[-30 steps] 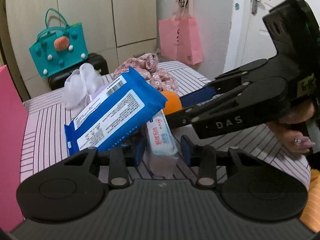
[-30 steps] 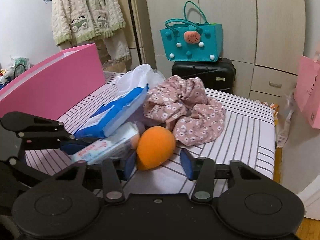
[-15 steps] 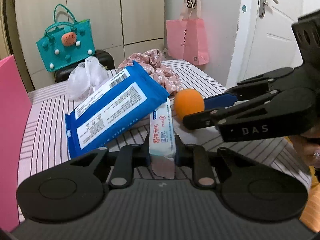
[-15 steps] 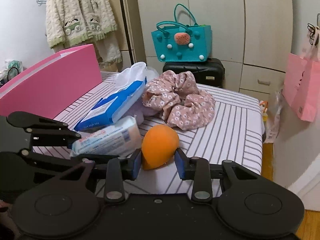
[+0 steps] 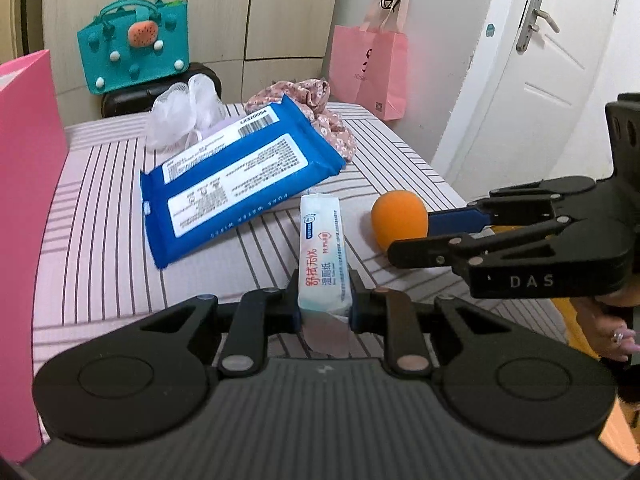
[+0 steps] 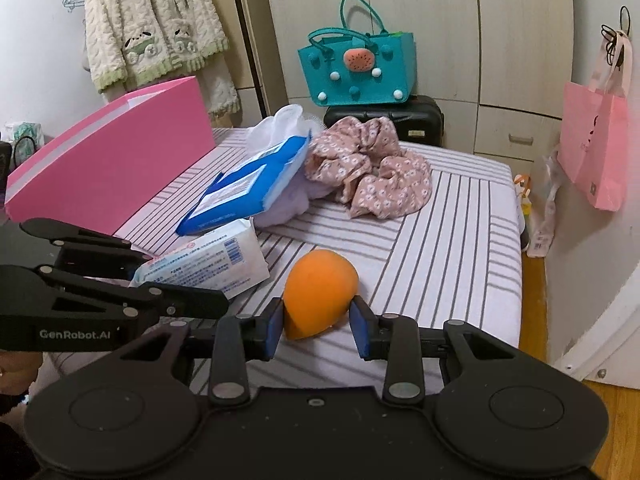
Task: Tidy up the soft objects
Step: 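Lift and carry the orange sponge and white tube over the pink box with both tools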
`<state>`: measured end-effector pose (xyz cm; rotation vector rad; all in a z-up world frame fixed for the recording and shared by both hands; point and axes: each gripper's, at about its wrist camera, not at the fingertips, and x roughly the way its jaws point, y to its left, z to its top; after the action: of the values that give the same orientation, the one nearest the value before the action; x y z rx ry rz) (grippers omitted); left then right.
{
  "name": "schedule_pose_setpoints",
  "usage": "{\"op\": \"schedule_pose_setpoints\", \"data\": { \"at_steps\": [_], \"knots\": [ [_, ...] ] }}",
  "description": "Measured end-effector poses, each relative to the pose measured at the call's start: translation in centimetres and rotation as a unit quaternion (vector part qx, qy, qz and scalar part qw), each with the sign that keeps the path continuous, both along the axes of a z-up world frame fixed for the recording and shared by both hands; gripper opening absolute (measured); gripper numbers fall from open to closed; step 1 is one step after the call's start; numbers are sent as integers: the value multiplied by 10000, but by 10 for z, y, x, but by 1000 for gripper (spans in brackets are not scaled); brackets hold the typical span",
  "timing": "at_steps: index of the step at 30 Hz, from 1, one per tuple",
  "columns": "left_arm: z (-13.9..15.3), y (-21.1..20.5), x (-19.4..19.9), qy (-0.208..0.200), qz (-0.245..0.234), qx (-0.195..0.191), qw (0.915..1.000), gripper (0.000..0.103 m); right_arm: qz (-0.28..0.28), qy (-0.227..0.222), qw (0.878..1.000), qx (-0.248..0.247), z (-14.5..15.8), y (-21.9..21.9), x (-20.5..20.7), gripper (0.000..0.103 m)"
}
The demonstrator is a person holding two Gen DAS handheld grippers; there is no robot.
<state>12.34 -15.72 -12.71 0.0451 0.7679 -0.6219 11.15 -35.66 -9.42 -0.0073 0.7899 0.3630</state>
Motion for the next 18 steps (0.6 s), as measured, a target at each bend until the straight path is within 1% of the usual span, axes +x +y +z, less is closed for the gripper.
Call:
{"op": "schedule_pose_setpoints", "data": {
  "at_steps": [5,9,15,18],
  "knots": [
    [5,13,-5,203,85,-75,9997,20,72,150,9998,92,6,8,-12,40],
    [12,26,-7,455,79,-178,9988,20,161,214,9996,89,12,18,-22,40],
    [20,43,-15,797,19,-190,9966,19,335,416,9985,136,22,36,-35,40],
    [24,51,-22,840,-7,-110,9964,20,431,584,9972,163,27,45,-42,40]
  ]
}}
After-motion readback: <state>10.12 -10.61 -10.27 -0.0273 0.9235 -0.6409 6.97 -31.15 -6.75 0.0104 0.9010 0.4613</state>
